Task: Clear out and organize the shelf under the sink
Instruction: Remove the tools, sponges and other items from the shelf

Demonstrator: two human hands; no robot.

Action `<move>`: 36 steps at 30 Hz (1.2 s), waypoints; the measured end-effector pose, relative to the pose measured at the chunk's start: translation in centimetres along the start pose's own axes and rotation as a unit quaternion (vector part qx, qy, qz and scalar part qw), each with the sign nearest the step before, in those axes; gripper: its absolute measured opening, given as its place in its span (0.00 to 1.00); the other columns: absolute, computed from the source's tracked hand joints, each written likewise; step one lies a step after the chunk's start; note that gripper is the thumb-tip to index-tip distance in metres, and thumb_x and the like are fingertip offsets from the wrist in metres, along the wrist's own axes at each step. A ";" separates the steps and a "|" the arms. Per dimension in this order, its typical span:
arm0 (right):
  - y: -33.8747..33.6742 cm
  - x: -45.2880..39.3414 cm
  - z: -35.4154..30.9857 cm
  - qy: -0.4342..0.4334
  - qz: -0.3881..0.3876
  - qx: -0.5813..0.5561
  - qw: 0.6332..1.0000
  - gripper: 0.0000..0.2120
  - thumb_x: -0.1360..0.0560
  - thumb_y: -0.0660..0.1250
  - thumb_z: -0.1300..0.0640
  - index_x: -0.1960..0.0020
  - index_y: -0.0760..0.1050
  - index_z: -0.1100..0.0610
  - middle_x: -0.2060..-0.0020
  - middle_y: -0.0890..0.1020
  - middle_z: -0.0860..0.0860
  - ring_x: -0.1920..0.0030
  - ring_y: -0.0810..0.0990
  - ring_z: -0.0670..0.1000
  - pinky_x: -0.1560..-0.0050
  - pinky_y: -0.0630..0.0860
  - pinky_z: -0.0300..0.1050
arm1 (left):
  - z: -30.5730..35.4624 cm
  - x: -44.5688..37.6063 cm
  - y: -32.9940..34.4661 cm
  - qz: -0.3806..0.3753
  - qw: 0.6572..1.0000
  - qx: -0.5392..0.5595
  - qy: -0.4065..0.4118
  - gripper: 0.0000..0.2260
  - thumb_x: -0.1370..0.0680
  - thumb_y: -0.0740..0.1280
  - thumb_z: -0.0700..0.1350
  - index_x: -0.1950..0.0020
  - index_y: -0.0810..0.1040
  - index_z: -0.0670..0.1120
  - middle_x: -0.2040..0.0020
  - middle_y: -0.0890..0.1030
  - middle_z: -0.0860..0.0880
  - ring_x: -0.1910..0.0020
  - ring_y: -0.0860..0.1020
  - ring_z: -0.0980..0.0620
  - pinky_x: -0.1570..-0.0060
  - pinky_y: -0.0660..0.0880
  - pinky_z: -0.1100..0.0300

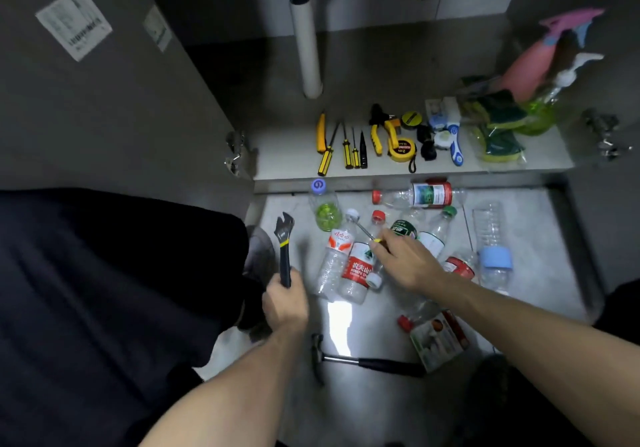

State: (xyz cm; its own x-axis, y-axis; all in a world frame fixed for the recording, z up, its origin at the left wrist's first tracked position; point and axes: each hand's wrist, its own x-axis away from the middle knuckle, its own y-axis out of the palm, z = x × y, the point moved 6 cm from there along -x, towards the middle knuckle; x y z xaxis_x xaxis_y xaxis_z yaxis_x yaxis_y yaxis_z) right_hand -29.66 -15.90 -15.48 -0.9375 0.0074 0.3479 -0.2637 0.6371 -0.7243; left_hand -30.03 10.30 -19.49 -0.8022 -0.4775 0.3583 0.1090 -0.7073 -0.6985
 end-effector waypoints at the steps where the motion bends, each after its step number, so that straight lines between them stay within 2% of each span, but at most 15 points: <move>1: 0.6 0.5 0.3 0.001 -0.009 0.005 1.000 0.15 0.16 0.52 0.42 0.49 0.69 0.52 0.59 0.80 0.50 0.60 0.80 0.50 0.57 0.78 0.51 | -0.6 -0.1 0.7 -0.015 1.000 -0.021 -0.015 0.16 0.22 0.64 0.53 0.58 0.81 0.42 0.59 0.82 0.36 0.54 0.80 0.32 0.55 0.74 0.50; 3: 1.8 1.5 0.9 -0.002 -0.025 0.014 1.000 0.16 0.17 0.53 0.40 0.49 0.71 0.51 0.57 0.81 0.52 0.57 0.80 0.52 0.53 0.78 0.52 | -0.7 -1.1 1.9 -0.046 0.996 -0.068 -0.027 0.16 0.22 0.65 0.52 0.50 0.83 0.40 0.54 0.83 0.35 0.49 0.81 0.33 0.53 0.75 0.50; 6: 3.9 3.0 1.9 -0.036 -0.068 0.065 0.995 0.15 0.19 0.55 0.39 0.48 0.71 0.48 0.52 0.82 0.52 0.53 0.81 0.55 0.52 0.77 0.51 | -0.7 -3.6 3.3 -0.092 0.987 -0.125 -0.041 0.20 0.21 0.65 0.52 0.42 0.81 0.36 0.46 0.82 0.33 0.43 0.80 0.34 0.47 0.76 0.50; 9: 5.9 4.2 3.2 -0.038 -0.121 0.105 0.986 0.13 0.20 0.58 0.38 0.50 0.70 0.47 0.53 0.82 0.49 0.56 0.78 0.51 0.56 0.73 0.46 | -1.7 -5.0 4.6 -0.135 0.976 -0.160 -0.061 0.19 0.20 0.65 0.50 0.38 0.79 0.36 0.41 0.81 0.34 0.40 0.79 0.36 0.45 0.75 0.51; 11: 6.3 4.7 4.3 -0.023 -0.145 0.099 0.984 0.12 0.21 0.60 0.39 0.52 0.69 0.47 0.54 0.81 0.47 0.57 0.76 0.48 0.56 0.73 0.45 | -2.6 -5.4 5.8 -0.159 0.970 -0.158 -0.092 0.18 0.21 0.66 0.45 0.36 0.77 0.36 0.40 0.80 0.35 0.39 0.79 0.36 0.46 0.75 0.53; 13: 5.2 5.3 5.7 -0.010 -0.125 0.082 0.989 0.12 0.22 0.62 0.40 0.53 0.71 0.48 0.55 0.81 0.46 0.57 0.78 0.47 0.54 0.77 0.47 | -3.2 -5.4 6.9 -0.177 0.966 -0.146 -0.116 0.18 0.23 0.67 0.42 0.36 0.77 0.34 0.40 0.80 0.35 0.40 0.79 0.36 0.47 0.75 0.53; 15: 2.9 5.9 7.4 0.016 -0.052 0.062 0.997 0.11 0.22 0.62 0.40 0.52 0.72 0.48 0.57 0.80 0.46 0.59 0.78 0.47 0.56 0.79 0.49 | -3.0 -5.3 7.3 -0.175 0.965 -0.158 -0.114 0.17 0.23 0.66 0.43 0.38 0.78 0.34 0.42 0.80 0.34 0.42 0.80 0.36 0.43 0.78 0.50; 18: -0.5 6.3 11.1 0.119 0.100 0.021 0.988 0.11 0.21 0.60 0.42 0.54 0.69 0.48 0.63 0.78 0.46 0.63 0.77 0.48 0.64 0.74 0.47 | -0.8 -4.9 6.8 -0.128 0.973 -0.185 -0.046 0.15 0.24 0.66 0.43 0.42 0.80 0.35 0.46 0.81 0.34 0.44 0.80 0.34 0.43 0.78 0.48; 21: -2.3 7.1 15.6 0.284 0.183 -0.028 0.941 0.13 0.20 0.60 0.41 0.53 0.71 0.50 0.63 0.79 0.49 0.60 0.79 0.54 0.57 0.78 0.52 | 3.0 -3.8 6.0 -0.071 0.977 -0.182 0.084 0.10 0.24 0.65 0.42 0.48 0.81 0.38 0.47 0.81 0.35 0.45 0.79 0.34 0.45 0.76 0.48; 23: -1.7 8.7 18.1 0.366 0.188 -0.072 0.909 0.14 0.21 0.62 0.43 0.49 0.73 0.54 0.59 0.80 0.53 0.57 0.81 0.57 0.52 0.80 0.56 | 5.0 -2.7 6.1 -0.072 0.967 -0.173 0.170 0.07 0.23 0.64 0.41 0.50 0.80 0.42 0.47 0.81 0.38 0.45 0.78 0.37 0.47 0.75 0.49; 25: 0.2 10.4 19.2 0.410 0.167 -0.087 0.893 0.15 0.21 0.63 0.45 0.46 0.73 0.57 0.54 0.80 0.57 0.53 0.81 0.60 0.47 0.80 0.56 | 6.4 -1.3 6.7 -0.106 0.946 -0.182 0.247 0.06 0.22 0.64 0.42 0.50 0.79 0.43 0.48 0.80 0.41 0.46 0.77 0.40 0.48 0.74 0.50; 28: 3.5 11.7 19.3 0.416 0.104 -0.048 0.902 0.13 0.21 0.63 0.47 0.47 0.74 0.57 0.51 0.81 0.57 0.50 0.80 0.60 0.47 0.78 0.53 | 7.6 0.8 7.9 -0.162 0.903 -0.216 0.333 0.06 0.20 0.63 0.46 0.50 0.76 0.46 0.48 0.78 0.46 0.47 0.76 0.43 0.52 0.74 0.50; 31: 5.0 11.5 19.1 0.421 0.052 -0.003 0.906 0.12 0.18 0.61 0.47 0.44 0.74 0.56 0.46 0.81 0.56 0.47 0.81 0.58 0.46 0.78 0.51 | 8.1 2.5 9.0 -0.217 0.862 -0.235 0.392 0.03 0.21 0.63 0.46 0.50 0.75 0.48 0.48 0.78 0.49 0.46 0.75 0.46 0.53 0.73 0.52; 33: 4.9 11.1 18.9 0.424 0.055 0.016 0.904 0.12 0.19 0.62 0.48 0.42 0.73 0.56 0.44 0.80 0.55 0.44 0.81 0.57 0.43 0.78 0.53 | 8.2 3.0 9.3 -0.242 0.838 -0.254 0.419 0.02 0.22 0.63 0.46 0.50 0.74 0.50 0.49 0.78 0.50 0.47 0.76 0.47 0.54 0.73 0.52; 36: 4.1 10.9 18.5 0.419 0.106 0.036 0.901 0.14 0.21 0.65 0.45 0.43 0.73 0.54 0.47 0.80 0.53 0.47 0.80 0.56 0.47 0.79 0.54 | 8.5 3.0 9.4 -0.250 0.819 -0.274 0.438 0.02 0.22 0.62 0.48 0.51 0.73 0.53 0.49 0.78 0.52 0.48 0.76 0.48 0.53 0.75 0.52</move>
State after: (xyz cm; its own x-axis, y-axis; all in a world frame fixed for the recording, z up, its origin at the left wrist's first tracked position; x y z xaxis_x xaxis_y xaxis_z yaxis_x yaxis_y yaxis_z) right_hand -45.12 -27.53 -25.68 -0.4766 0.7209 0.5032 -0.1411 0.5022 -0.8532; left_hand -26.37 -2.25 -19.73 -0.8057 0.5270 0.2704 -0.4490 -0.2457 -0.8591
